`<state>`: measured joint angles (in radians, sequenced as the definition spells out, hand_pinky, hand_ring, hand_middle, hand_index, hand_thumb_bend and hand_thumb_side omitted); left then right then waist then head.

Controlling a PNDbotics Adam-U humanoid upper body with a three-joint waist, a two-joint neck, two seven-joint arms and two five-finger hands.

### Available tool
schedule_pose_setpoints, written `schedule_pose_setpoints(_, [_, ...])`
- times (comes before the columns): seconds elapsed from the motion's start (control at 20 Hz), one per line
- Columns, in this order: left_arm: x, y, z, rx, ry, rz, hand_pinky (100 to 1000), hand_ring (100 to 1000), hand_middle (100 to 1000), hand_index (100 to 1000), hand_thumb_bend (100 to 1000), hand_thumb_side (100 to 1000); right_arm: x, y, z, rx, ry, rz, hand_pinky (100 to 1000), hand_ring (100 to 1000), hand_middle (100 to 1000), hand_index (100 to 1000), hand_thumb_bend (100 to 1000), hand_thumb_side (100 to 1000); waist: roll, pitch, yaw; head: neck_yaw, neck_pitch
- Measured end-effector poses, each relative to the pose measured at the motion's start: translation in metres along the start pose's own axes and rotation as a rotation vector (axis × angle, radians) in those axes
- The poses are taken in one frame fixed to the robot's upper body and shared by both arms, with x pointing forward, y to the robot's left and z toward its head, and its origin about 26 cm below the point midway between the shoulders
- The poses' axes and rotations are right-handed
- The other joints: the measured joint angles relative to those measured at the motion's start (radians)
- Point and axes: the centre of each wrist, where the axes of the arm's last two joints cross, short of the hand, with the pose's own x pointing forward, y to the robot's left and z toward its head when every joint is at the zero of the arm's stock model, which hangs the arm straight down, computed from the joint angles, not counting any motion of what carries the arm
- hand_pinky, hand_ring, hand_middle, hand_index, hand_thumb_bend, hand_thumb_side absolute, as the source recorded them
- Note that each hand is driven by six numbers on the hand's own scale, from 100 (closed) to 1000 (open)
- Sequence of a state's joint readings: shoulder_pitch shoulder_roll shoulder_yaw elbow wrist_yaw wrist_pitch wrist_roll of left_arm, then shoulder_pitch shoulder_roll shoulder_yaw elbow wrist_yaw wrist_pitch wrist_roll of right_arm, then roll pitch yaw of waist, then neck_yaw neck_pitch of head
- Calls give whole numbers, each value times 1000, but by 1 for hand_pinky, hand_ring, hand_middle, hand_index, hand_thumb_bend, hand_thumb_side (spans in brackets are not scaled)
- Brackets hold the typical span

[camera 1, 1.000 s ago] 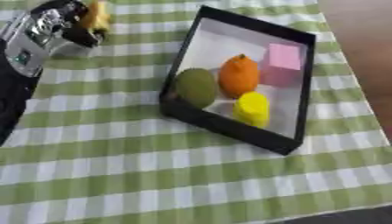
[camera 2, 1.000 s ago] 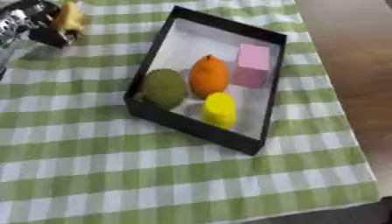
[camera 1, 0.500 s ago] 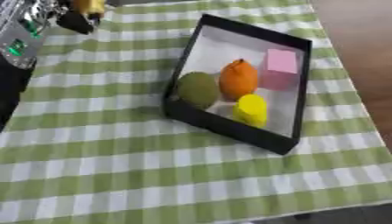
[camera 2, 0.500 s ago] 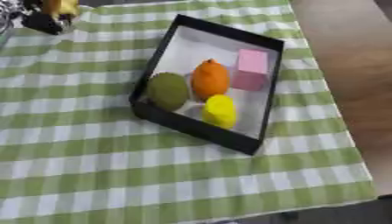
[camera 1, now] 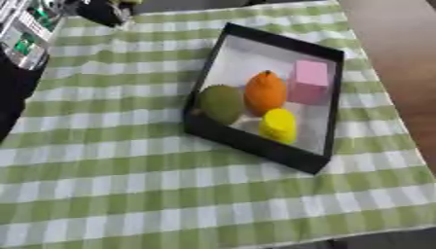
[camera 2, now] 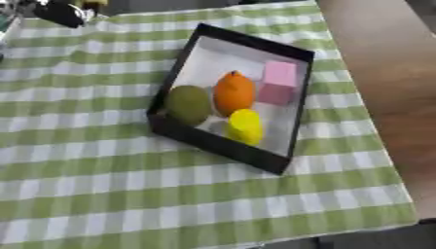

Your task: Pick up objects on the table and place them in the box.

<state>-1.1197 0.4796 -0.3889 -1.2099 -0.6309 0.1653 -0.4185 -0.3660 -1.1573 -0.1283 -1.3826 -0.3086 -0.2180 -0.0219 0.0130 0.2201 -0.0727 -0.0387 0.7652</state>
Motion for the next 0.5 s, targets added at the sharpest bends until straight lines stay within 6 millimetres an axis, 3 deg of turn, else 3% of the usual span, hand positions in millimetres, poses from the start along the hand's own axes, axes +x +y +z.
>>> schedule_pose_setpoints(0.3, [66, 10, 8, -31, -259, -93, 714, 723, 663, 735, 100, 100, 4, -1, -3, 4, -8, -10, 867, 873, 775, 839, 100, 462, 0, -19, 13, 1, 4])
schedule_pose_setpoints(0.5, [109, 5, 8, -57, -394, -136, 714, 725, 665, 735, 100, 100, 9, -1, -9, 9, -21, -21, 867, 870, 774, 839, 100, 454, 0, -25, 13, 8, 4])
